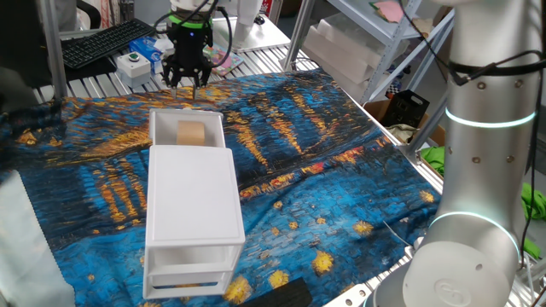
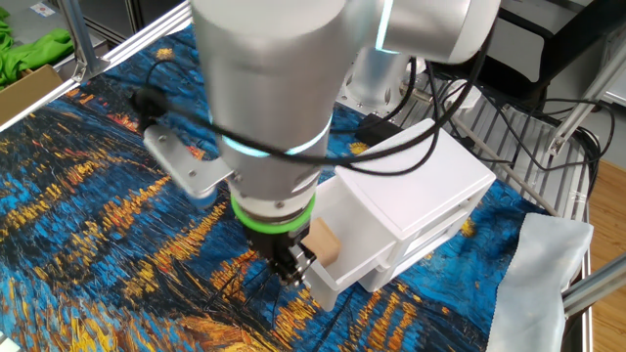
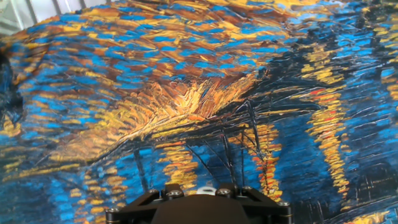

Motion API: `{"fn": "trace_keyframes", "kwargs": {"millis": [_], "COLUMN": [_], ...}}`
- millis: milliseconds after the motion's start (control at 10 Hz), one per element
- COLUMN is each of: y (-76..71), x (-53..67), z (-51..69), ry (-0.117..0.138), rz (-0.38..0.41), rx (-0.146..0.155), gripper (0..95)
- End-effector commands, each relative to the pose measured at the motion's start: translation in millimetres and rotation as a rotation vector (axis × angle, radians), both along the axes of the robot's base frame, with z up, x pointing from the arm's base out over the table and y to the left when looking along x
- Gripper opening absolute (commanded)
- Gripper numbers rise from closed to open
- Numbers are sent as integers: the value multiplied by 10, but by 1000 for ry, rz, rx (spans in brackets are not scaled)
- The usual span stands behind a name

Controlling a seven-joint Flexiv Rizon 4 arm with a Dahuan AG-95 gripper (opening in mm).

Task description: Put things in the drawer

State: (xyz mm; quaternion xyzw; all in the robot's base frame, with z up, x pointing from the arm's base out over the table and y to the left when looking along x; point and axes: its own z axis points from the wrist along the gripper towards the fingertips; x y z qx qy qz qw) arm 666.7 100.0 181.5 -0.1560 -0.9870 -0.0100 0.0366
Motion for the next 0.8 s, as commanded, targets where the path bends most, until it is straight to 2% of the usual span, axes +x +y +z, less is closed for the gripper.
{"fn": "trace_keyframes", "kwargs": {"millis": [100, 800], "y": [-11, -55], "x": [9, -81], "z": [-37, -194], "ry": [-1, -3], "rz": [-3, -22], "rx": [-1, -12], "gripper": [380, 380]}}
